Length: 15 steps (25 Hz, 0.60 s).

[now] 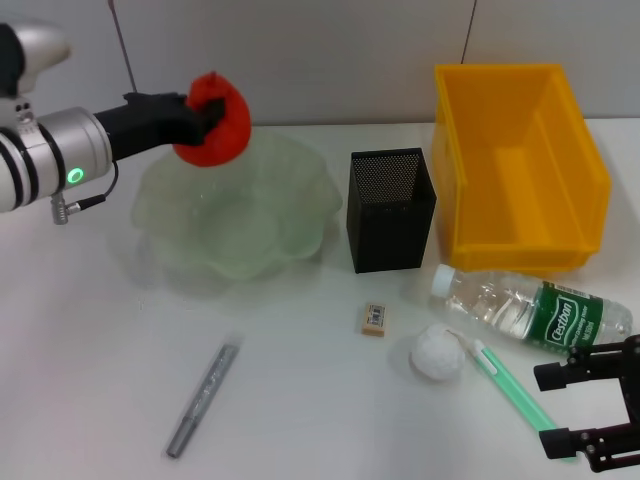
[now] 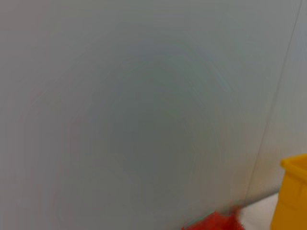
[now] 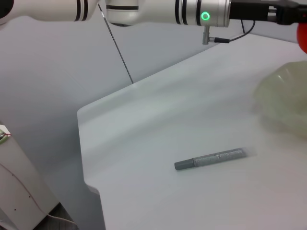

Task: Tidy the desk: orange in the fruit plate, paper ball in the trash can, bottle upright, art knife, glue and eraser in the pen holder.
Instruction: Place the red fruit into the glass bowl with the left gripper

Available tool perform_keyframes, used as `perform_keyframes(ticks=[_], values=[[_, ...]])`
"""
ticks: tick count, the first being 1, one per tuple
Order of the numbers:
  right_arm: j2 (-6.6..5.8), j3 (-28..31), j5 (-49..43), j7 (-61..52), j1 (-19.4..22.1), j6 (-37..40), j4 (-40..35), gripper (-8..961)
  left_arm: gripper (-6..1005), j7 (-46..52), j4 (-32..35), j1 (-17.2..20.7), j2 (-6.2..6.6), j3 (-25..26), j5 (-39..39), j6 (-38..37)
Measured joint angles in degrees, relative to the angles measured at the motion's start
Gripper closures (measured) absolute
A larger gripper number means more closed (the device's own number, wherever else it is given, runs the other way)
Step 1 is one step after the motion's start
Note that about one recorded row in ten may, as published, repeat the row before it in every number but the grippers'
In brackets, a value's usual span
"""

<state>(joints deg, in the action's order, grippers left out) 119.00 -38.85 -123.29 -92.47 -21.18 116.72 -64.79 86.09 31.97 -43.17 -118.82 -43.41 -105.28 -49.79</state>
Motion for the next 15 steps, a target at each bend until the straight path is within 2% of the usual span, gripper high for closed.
perform_keyframes(ticks=[2,8,11,13,15], values=[[0.00,0.0,0.0,0.0,0.0,0.0,0.0,217,864,0.0,0.0,0.0,-0.01,-1.0,0.0,0.4],[0.00,0.0,0.0,0.0,-0.5,-0.4,0.1,224,653,0.1,0.0,0.1,0.02,-1.3,0.1,0.7],[0.00,0.1,0.1,0.0,-0.6,-0.5,0.1,227,489,0.1,0.3,0.6,0.09,-1.3,0.1,-0.3],[0.00,0.6,0.2,-0.3,-1.3,-0.6,0.1,229,380,-0.1,0.7,1.4,0.23,-1.2,0.2,-3.1],[-0.01,0.7,0.2,-0.7,-1.6,-0.6,-0.1,231,340,-0.4,2.1,3.0,0.50,-0.9,0.4,-9.0]])
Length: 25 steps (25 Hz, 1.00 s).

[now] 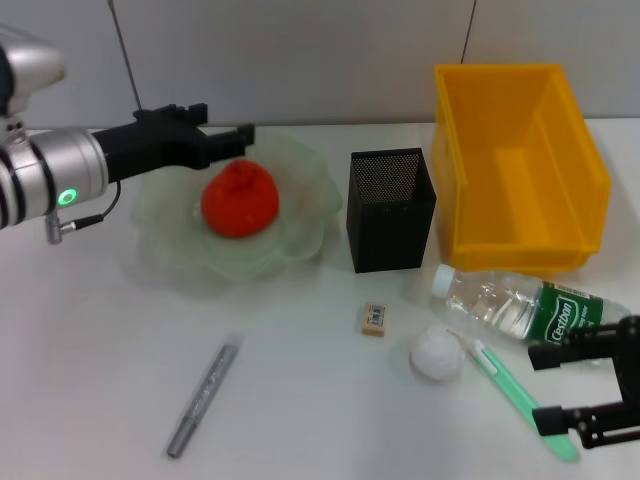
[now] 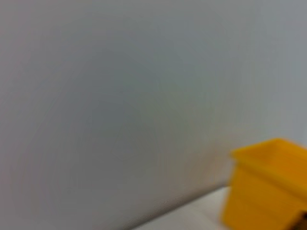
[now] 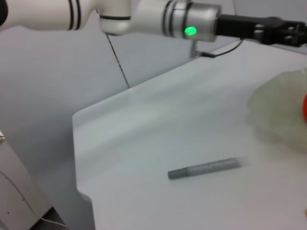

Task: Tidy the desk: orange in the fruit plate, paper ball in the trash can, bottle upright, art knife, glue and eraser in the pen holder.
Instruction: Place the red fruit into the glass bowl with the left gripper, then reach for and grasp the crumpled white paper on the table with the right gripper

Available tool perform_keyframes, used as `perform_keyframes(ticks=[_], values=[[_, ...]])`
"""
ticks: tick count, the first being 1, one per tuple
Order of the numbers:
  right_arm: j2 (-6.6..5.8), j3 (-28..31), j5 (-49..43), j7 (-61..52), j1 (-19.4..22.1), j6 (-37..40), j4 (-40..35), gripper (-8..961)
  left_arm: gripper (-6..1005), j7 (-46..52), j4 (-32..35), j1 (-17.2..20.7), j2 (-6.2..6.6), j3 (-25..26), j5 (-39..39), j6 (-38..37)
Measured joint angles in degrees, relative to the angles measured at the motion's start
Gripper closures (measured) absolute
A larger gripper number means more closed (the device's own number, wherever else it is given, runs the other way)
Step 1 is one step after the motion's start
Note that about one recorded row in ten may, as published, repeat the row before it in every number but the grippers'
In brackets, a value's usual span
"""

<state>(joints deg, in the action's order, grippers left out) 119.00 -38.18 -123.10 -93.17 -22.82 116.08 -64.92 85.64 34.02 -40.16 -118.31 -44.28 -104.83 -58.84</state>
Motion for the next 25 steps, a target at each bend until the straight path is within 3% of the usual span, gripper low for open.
perform_keyframes(ticks=[3,8,11,13,16,18,20,22,23,24,25], values=[[0.00,-0.1,0.0,-3.1,-2.2,-0.5,-2.0,235,279,-0.4,3.9,3.5,0.12,-0.1,0.9,-10.2],[-0.28,-3.2,-1.2,-12.8,-6.7,-2.5,-8.2,240,179,-3.3,12.8,13.4,0.15,-0.3,2.0,-33.2],[-0.65,-5.8,-3.2,-17.4,-9.0,-2.4,-11.5,243,143,-5.9,13.5,16.4,0.51,0.0,2.0,-39.2],[-1.39,-10.6,-7.2,-24.7,-13.0,-1.9,-16.5,246,131,-8.1,13.5,18.5,0.90,0.2,2.0,-43.3],[-1.90,-13.9,-10.2,-28.9,-15.8,-1.4,-18.2,249,132,-10.2,13.3,21.1,1.40,0.4,2.0,-47.5],[-2.66,-19.8,-15.9,-35.4,-22.0,0.1,-18.5,251,132,-10.8,12.8,22.2,1.59,0.5,2.0,-48.6],[-2.71,-21.4,-17.7,-37.1,-24.1,0.6,-18.0,253,132,-11.3,12.6,23.1,1.53,0.5,1.9,-48.9],[-2.35,-24.2,-21.4,-39.6,-27.9,1.1,-16.6,255,132,-12.0,12.0,23.5,1.37,0.5,1.9,-49.1],[-1.38,-26.3,-25.6,-41.3,-31.1,0.9,-14.8,256,133,-12.9,11.0,23.6,1.31,0.5,1.9,-49.3],[-1.38,-26.3,-25.6,-41.3,-31.1,0.9,-14.8,258,133,-12.9,11.0,23.6,1.31,0.5,1.9,-49.3],[-0.64,-27.2,-28.0,-41.9,-32.7,0.6,-13.7,259,133,-13.2,10.4,23.5,1.29,0.5,1.9,-49.4]])
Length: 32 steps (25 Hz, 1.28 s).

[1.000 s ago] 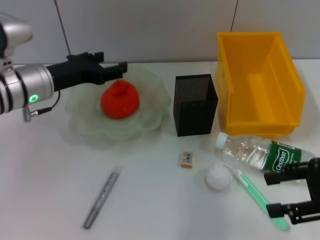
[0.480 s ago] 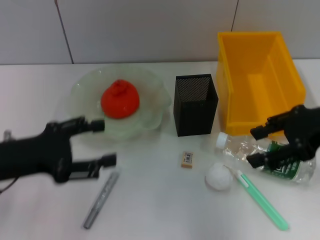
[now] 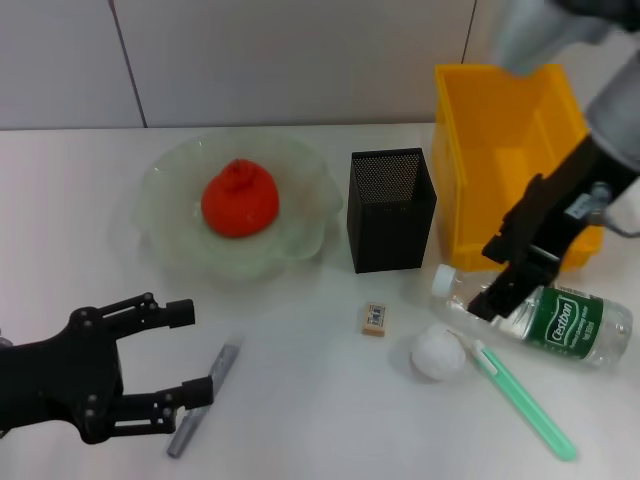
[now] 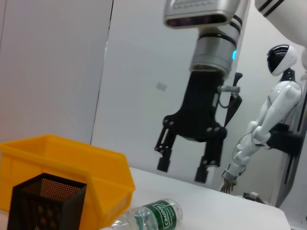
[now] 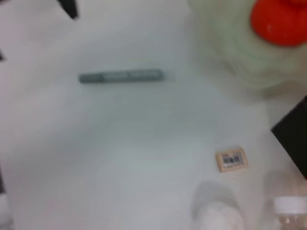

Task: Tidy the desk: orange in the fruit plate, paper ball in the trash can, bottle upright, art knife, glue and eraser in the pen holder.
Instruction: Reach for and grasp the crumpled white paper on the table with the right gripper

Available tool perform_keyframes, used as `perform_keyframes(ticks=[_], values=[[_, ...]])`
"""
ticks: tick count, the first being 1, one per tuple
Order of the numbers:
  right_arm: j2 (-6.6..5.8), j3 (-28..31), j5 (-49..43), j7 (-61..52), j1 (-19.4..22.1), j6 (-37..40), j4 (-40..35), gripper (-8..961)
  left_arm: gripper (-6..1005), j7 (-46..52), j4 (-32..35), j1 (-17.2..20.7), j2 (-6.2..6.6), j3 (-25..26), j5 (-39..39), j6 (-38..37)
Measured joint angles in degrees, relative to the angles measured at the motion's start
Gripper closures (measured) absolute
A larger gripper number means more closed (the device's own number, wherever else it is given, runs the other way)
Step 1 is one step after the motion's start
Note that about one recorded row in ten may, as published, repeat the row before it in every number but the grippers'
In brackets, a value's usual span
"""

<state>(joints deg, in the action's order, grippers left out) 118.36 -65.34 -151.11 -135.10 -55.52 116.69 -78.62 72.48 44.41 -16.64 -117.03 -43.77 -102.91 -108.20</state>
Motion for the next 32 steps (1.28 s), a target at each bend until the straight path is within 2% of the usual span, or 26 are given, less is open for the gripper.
perform_keyframes(ticks=[3,8,13,18,32], values=[[1.05,-2.9,-4.2,-2.3,-2.7,-2.6,3.3,262,133,-0.2,-1.1,-0.3,-0.04,-0.1,-0.2,0.1],[1.08,-10.1,-4.7,-6.5,-4.0,-10.4,11.2,267,134,-0.2,-1.9,-0.2,0.07,0.0,-0.4,0.3],[1.29,-13.8,-2.5,-7.1,-4.5,-15.3,18.3,273,135,-0.3,-2.2,0.1,-0.07,0.1,-0.4,0.4],[1.39,-18.0,-0.9,-8.4,-4.3,-18.6,21.6,278,136,-0.3,-3.5,-0.2,-0.14,0.1,-0.5,1.2],[1.53,-24.8,0.2,-11.3,-4.5,-26.8,27.7,294,136,-0.8,-4.5,0.1,-0.84,0.1,-0.5,1.7]])
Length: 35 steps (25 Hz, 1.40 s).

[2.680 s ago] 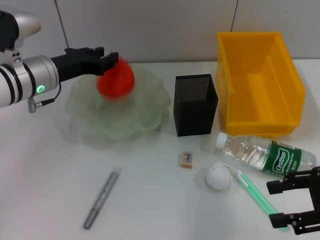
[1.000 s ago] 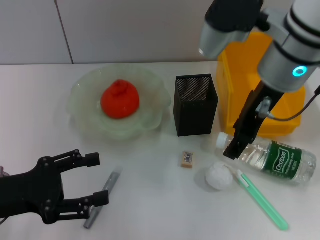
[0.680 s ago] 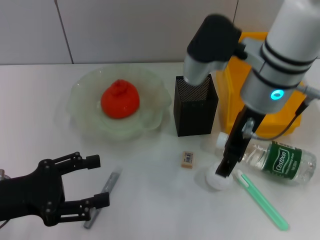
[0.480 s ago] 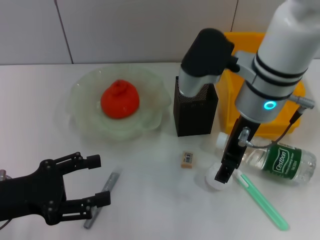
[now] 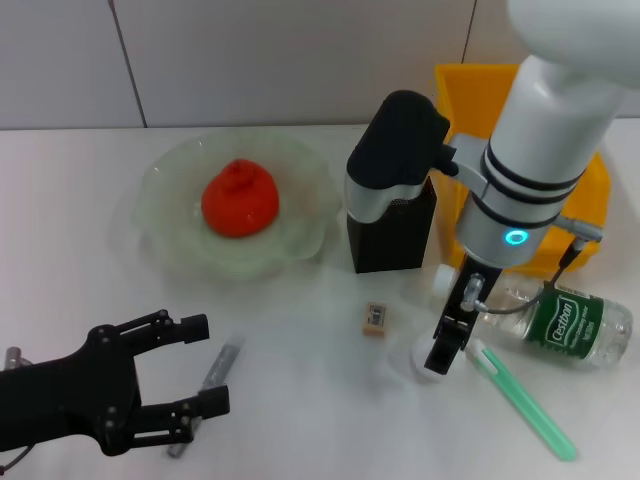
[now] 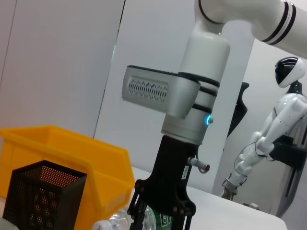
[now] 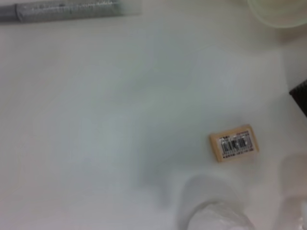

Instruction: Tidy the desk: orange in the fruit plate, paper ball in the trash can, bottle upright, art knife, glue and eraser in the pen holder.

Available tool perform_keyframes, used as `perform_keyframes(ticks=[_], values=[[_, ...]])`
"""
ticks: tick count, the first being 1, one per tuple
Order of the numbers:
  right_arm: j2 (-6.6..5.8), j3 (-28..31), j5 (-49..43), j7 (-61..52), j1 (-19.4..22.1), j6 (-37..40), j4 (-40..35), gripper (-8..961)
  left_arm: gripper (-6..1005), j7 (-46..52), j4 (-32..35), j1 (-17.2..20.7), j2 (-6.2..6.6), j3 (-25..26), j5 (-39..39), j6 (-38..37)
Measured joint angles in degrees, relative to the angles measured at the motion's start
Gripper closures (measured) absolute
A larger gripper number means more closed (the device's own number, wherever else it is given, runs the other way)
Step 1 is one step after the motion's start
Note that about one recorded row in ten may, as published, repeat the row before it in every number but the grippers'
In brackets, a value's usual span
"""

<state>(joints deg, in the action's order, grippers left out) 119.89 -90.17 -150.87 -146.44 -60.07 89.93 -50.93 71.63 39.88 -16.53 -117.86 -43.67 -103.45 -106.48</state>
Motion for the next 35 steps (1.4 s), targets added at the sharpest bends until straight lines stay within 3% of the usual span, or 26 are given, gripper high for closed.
perform_keyframes(ticks=[25,29,31,34,35], values=[[-0.01,-12.1,4.1,-3.1,0.0,-7.1,3.0,321,136,-1.7,-2.9,-0.1,0.06,0.0,0.0,1.4],[-0.05,-11.8,4.1,-3.2,0.5,-5.9,0.8,410,136,-1.8,-3.0,0.0,0.10,0.0,0.0,1.5],[-0.21,-11.5,3.9,-3.3,1.0,-3.8,-1.5,410,136,-1.9,-3.3,0.1,0.20,0.0,0.0,1.6],[-0.48,-7.8,1.4,-3.5,3.4,2.9,-11.6,410,136,-2.2,-3.5,0.1,0.34,0.1,0.0,1.9],[-0.48,-7.8,1.4,-3.5,3.4,2.9,-11.6,410,136,-2.2,-3.5,0.1,0.34,0.1,0.0,1.9]])
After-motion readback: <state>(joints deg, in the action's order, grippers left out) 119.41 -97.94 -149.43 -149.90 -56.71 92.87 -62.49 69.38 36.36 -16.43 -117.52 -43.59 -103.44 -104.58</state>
